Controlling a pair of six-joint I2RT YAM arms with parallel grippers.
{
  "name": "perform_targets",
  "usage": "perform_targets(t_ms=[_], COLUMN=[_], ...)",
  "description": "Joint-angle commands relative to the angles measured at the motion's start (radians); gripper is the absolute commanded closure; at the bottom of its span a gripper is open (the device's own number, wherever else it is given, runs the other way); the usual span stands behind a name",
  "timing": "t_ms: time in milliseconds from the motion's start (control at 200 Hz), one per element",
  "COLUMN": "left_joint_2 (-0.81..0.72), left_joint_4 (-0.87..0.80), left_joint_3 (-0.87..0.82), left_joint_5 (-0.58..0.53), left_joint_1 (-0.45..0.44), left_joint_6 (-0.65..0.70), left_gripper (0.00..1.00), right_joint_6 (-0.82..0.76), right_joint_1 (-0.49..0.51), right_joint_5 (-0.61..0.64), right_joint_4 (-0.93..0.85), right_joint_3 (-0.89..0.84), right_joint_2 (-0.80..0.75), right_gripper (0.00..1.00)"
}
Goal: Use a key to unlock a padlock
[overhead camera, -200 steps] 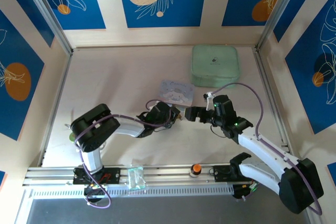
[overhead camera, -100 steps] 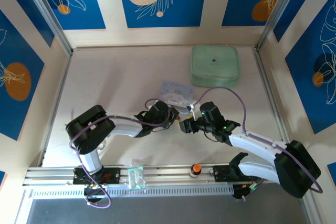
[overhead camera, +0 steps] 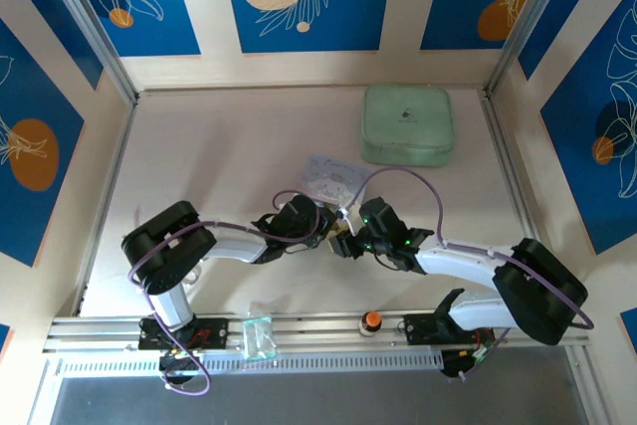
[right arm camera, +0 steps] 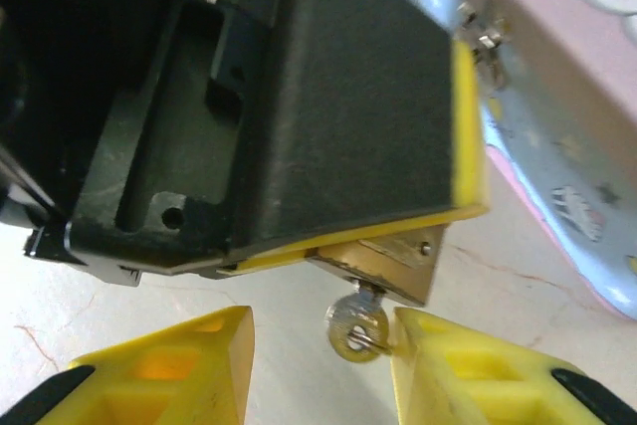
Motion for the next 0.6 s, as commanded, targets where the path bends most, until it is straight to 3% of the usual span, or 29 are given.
perform_targets(t_ms=[0, 225, 300, 340, 445, 595], left_joint_2=[-0.041, -0.098, -0.100, -0.099, -0.098, -0.099], left_joint_4=[0.048, 0.002, 0.004, 0.013, 0.021, 0.044], left_joint_3=[-0.024, -0.029, -0.030, -0.031, -0.029, -0.051], left_joint_5=[0.000, -0.026, -0.023, -0.020, -0.008, -0.013], left_joint_1=[0.006, 0.008, 0.008, 0.006, 0.003, 0.004], left_joint_6=[-0.023, 0.006, 0.006, 0.006, 0.010, 0.007], left_gripper=[1.00, 1.00, 1.00, 1.00, 1.00, 1.00], right_joint_6=[-0.030, -0.021, -0.023, -0.014, 0.041, 0.089], right_joint_1=[0.018, 0.029, 0.023, 0.011, -0.070, -0.133], right_joint_5=[0.040, 0.078, 0.064, 0.031, -0.177, -0.338], right_joint_4=[0.030, 0.086, 0.100, 0.111, 0.144, 0.183], right_joint_3=[0.034, 0.020, 0.021, 0.023, 0.026, 0.028], right_joint_2=[0.034, 0.027, 0.035, 0.039, 0.047, 0.059], right_gripper=[0.63, 0.76, 0.87, 0.92, 0.92, 0.92])
